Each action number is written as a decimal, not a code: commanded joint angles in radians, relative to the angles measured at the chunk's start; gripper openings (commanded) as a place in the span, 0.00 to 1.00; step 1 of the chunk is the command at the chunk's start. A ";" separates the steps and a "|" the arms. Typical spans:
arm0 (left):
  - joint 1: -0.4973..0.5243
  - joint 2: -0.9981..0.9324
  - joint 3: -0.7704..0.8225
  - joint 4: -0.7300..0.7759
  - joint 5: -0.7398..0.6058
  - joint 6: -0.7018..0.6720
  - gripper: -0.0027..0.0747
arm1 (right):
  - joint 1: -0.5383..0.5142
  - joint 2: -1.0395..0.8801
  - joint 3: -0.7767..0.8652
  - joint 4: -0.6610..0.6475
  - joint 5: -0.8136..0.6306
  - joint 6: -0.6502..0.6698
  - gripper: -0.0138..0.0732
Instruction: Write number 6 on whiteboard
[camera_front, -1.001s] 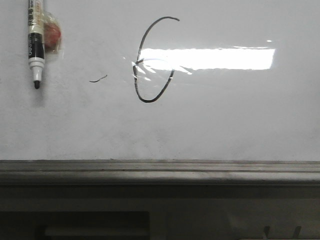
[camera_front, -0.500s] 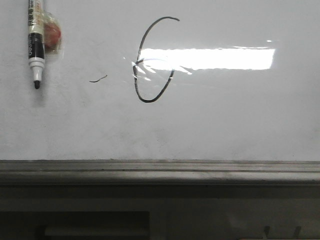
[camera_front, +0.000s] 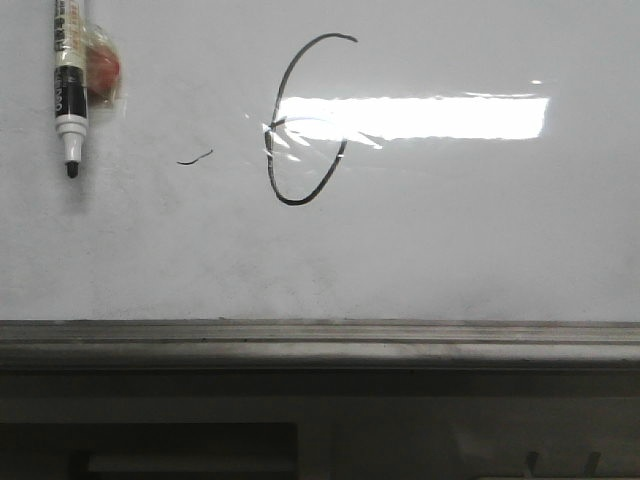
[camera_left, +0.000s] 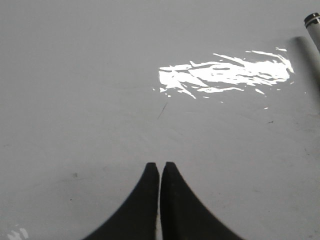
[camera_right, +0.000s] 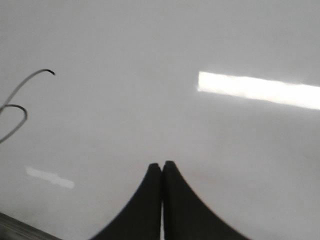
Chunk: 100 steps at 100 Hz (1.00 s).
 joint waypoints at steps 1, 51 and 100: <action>-0.001 -0.033 0.049 -0.008 -0.070 -0.007 0.01 | -0.053 -0.013 0.003 -0.058 -0.096 0.033 0.08; -0.001 -0.033 0.049 -0.008 -0.070 -0.007 0.01 | -0.170 -0.015 0.120 -0.163 -0.148 0.033 0.08; -0.001 -0.033 0.049 -0.008 -0.070 -0.007 0.01 | -0.170 -0.015 0.122 -0.173 -0.142 0.031 0.08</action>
